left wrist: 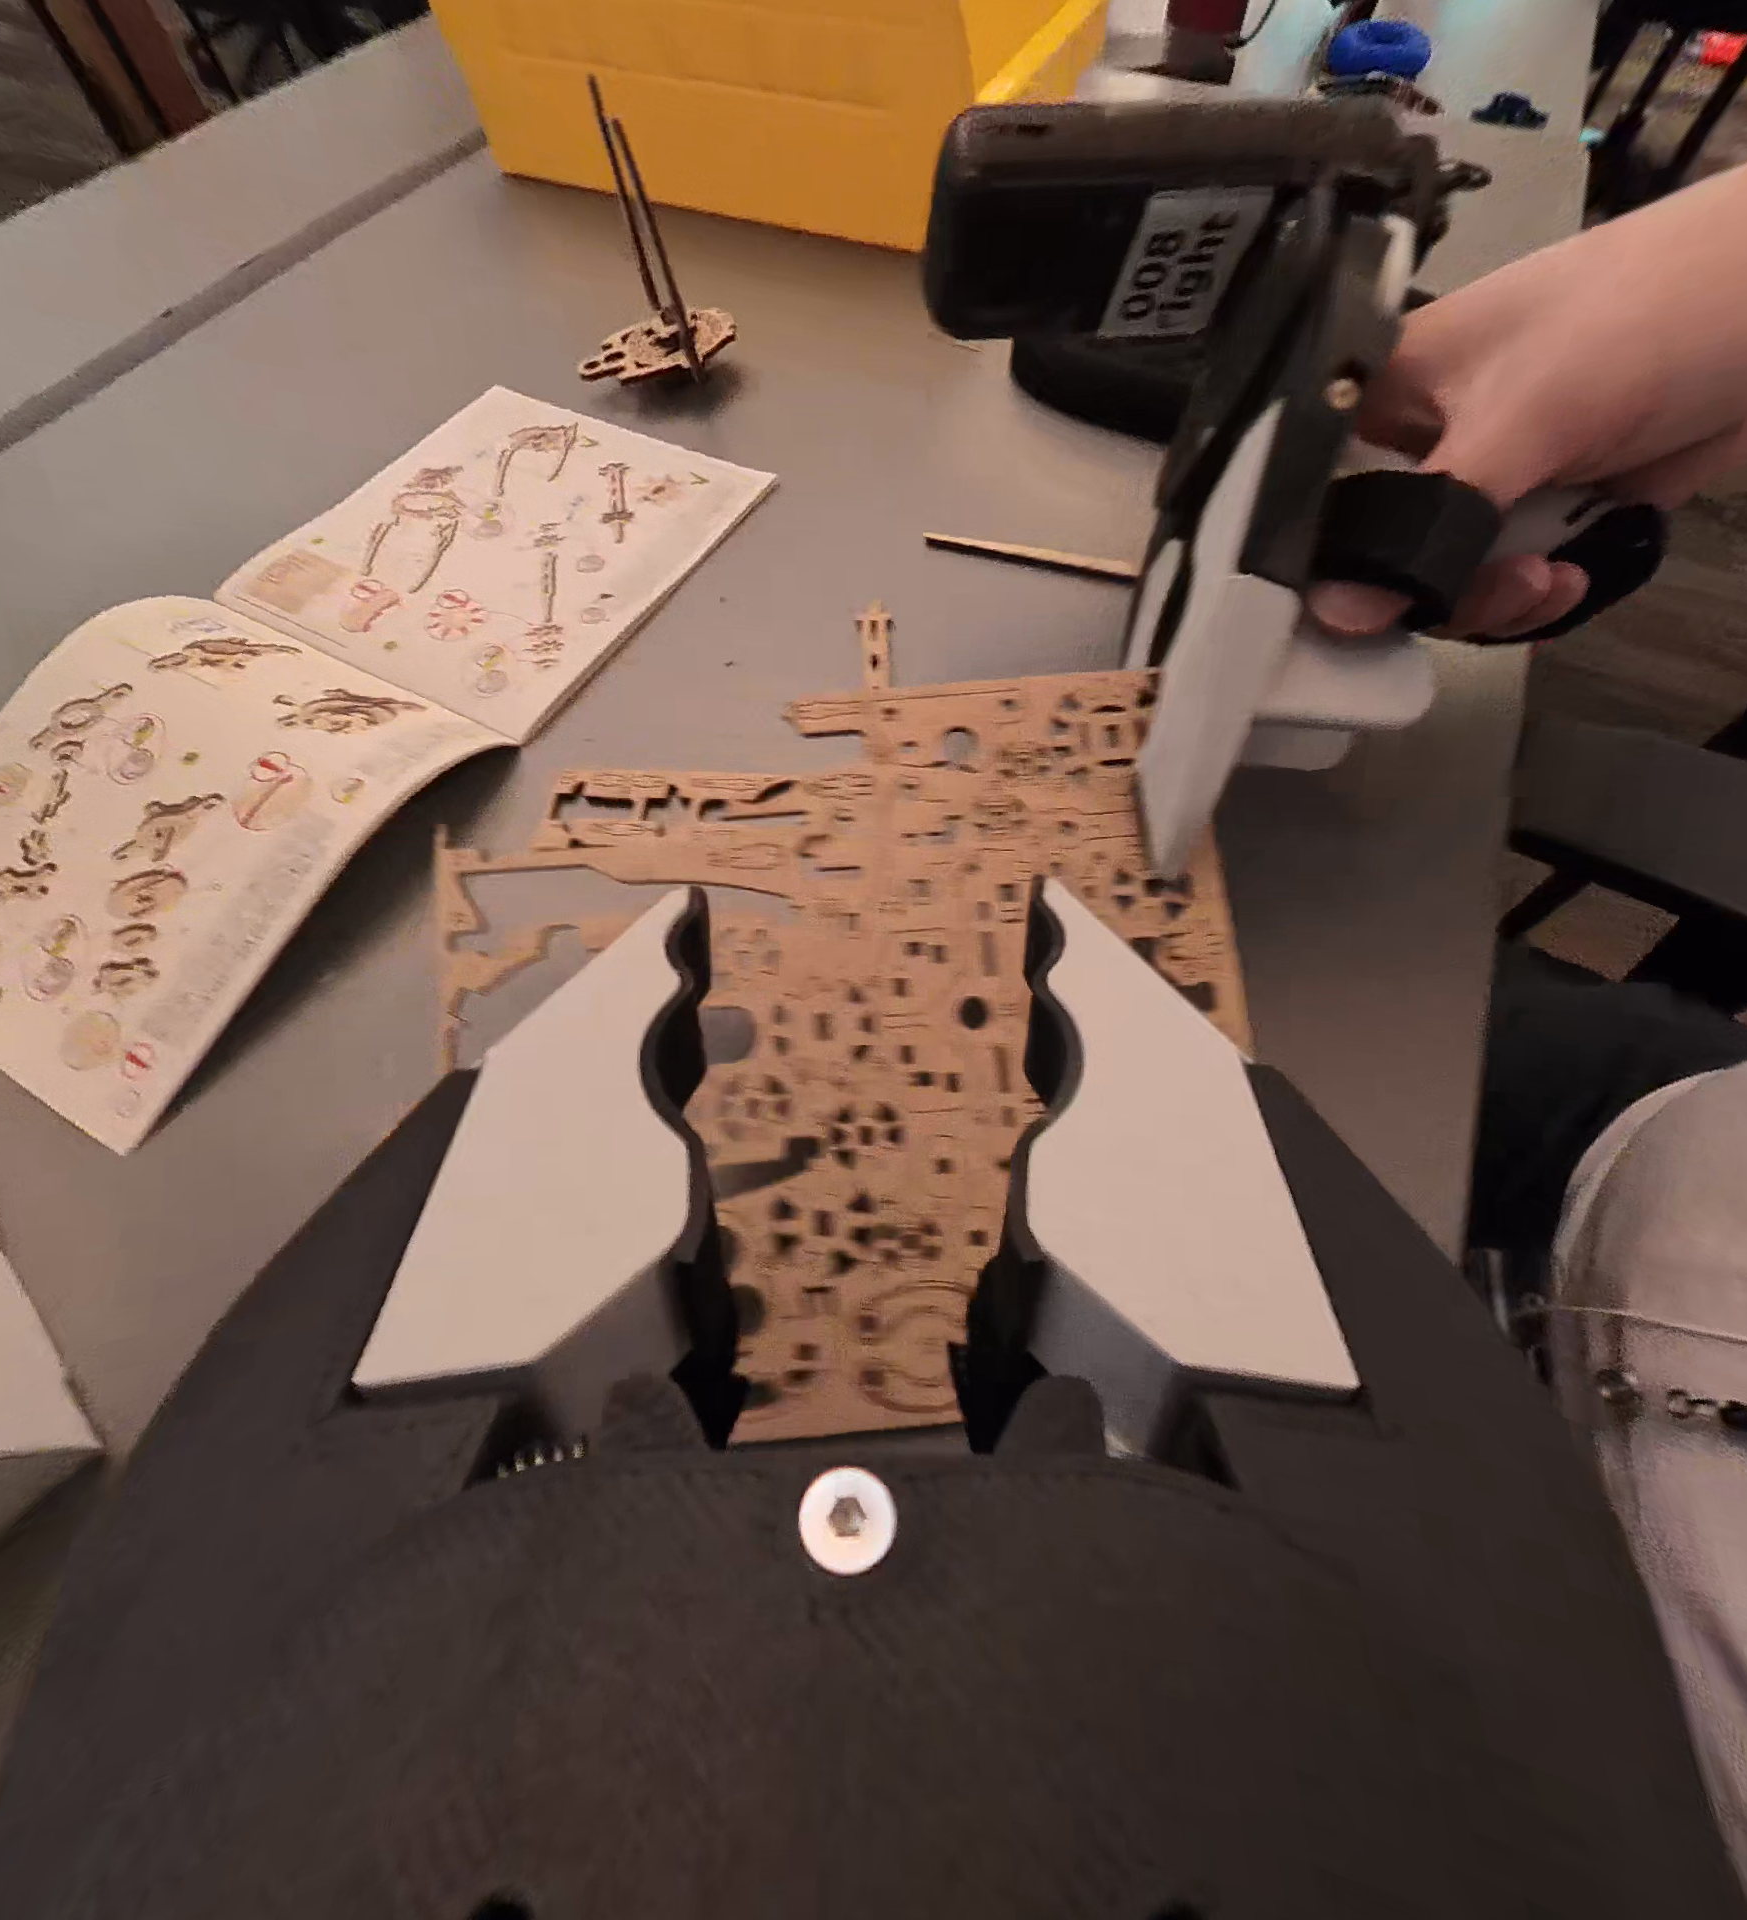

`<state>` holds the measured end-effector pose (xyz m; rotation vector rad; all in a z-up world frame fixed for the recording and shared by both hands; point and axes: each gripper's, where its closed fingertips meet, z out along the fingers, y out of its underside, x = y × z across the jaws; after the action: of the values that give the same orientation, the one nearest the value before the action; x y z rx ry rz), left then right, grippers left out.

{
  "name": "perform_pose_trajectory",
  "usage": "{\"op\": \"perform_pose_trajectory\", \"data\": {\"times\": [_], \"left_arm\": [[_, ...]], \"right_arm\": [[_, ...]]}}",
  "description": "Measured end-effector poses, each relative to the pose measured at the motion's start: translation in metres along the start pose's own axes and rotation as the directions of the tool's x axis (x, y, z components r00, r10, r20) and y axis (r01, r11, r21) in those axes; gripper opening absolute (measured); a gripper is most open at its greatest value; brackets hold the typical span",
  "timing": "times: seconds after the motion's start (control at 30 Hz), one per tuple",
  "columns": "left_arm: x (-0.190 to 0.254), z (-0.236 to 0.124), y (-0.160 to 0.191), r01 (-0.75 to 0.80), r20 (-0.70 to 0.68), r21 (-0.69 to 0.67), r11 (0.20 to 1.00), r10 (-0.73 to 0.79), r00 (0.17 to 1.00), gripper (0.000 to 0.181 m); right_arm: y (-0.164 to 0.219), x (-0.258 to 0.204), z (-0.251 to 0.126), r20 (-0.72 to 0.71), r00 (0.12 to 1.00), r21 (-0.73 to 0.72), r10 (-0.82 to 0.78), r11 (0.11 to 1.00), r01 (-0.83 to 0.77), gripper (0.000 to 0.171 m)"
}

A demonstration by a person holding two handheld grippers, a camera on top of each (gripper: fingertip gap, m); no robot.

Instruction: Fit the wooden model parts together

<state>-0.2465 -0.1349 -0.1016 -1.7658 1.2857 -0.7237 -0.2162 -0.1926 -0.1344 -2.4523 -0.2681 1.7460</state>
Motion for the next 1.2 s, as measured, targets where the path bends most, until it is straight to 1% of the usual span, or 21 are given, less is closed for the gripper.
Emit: {"op": "perform_pose_trajectory", "data": {"times": [0.03,0.1,0.2,0.27,0.33,0.4,0.47,0.57,0.7,0.77,0.83,0.9,0.97,1.03,1.07,1.1,1.17,1.2], "left_arm": [[-0.008,0.003,-0.002,0.005,-0.026,-0.019,1.000,-0.005,1.000,0.063],[-0.016,0.008,-0.009,0.029,-0.094,-0.032,0.999,-0.032,0.995,0.065],[-0.006,0.015,-0.028,0.094,-0.253,-0.021,0.995,-0.096,0.963,0.064],[-0.003,0.020,-0.035,0.100,-0.305,-0.061,0.993,-0.114,0.945,0.063],[-0.006,0.026,-0.034,0.056,-0.314,-0.140,0.989,-0.098,0.944,0.062],[-0.014,0.033,-0.028,-0.021,-0.293,-0.223,0.974,-0.046,0.955,0.060],[-0.016,0.034,-0.017,-0.083,-0.332,-0.312,0.946,-0.027,0.943,0.057],[-0.008,0.035,-0.015,-0.083,-0.427,-0.377,0.923,-0.094,0.899,0.055],[0.009,0.029,-0.017,-0.075,-0.555,-0.462,0.884,-0.223,0.801,0.045],[0.013,0.028,-0.015,-0.069,-0.578,-0.503,0.862,-0.276,0.768,0.043],[0.016,0.029,-0.012,-0.061,-0.587,-0.530,0.846,-0.314,0.746,0.029],[0.015,0.033,-0.010,-0.047,-0.578,-0.536,0.843,-0.326,0.748,0.020],[0.012,0.035,-0.009,-0.035,-0.564,-0.537,0.843,-0.328,0.758,0.019],[0.010,0.035,-0.007,-0.028,-0.547,-0.536,0.844,-0.322,0.773,0.019],[0.009,0.035,-0.007,-0.018,-0.538,-0.538,0.842,-0.328,0.776,0.019],[0.009,0.035,-0.007,-0.005,-0.531,-0.540,0.841,-0.337,0.778,0.019],[0.008,0.035,-0.005,0.005,-0.518,-0.549,0.836,-0.344,0.783,0.018],[0.007,0.034,-0.003,0.000,-0.514,-0.553,0.833,-0.341,0.787,0.018]], "right_arm": [[0.000,0.001,-0.003,-0.001,1.000,-0.012,-0.012,1.000,0.012,0.004],[0.001,0.001,-0.007,-0.001,0.999,-0.044,-0.039,0.998,0.039,0.004],[0.002,0.001,-0.012,-0.013,0.995,-0.075,-0.100,0.992,0.099,0.005],[0.002,-0.001,-0.013,-0.011,0.991,-0.087,-0.130,0.988,0.128,0.005],[0.001,-0.001,-0.015,-0.022,0.987,-0.105,-0.159,0.982,0.156,0.006],[0.000,-0.003,-0.016,-0.021,0.982,-0.113,-0.188,0.976,0.184,0.005],[0.000,-0.006,-0.017,-0.020,0.972,-0.124,-0.232,0.966,0.228,0.006],[0.000,-0.009,-0.019,-0.028,0.953,-0.149,-0.302,0.944,0.295,0.006],[0.000,-0.012,-0.020,-0.034,0.919,-0.173,-0.393,0.908,0.382,0.007],[0.001,-0.015,-0.021,-0.031,0.902,-0.182,-0.431,0.889,0.419,0.008],[0.001,-0.014,-0.022,-0.040,0.887,-0.189,-0.459,0.876,0.445,0.008],[-0.001,-0.011,-0.022,-0.060,0.890,-0.173,-0.452,0.883,0.436,0.010],[-0.005,-0.006,-0.021,-0.086,0.913,-0.120,-0.399,0.914,0.388,0.013],[-0.005,-0.004,-0.018,-0.081,0.945,-0.068,-0.317,0.948,0.312,0.021],[-0.004,-0.004,-0.016,-0.069,0.958,-0.046,-0.277,0.960,0.275,0.020],[-0.004,-0.003,-0.015,-0.065,0.966,-0.028,-0.249,0.969,0.247,0.016],[-0.004,-0.002,-0.012,-0.061,0.967,-0.011,-0.248,0.969,0.247,0.009],[-0.005,-0.003,-0.012,-0.062,0.965,-0.008,-0.255,0.967,0.255,0.009]]}}
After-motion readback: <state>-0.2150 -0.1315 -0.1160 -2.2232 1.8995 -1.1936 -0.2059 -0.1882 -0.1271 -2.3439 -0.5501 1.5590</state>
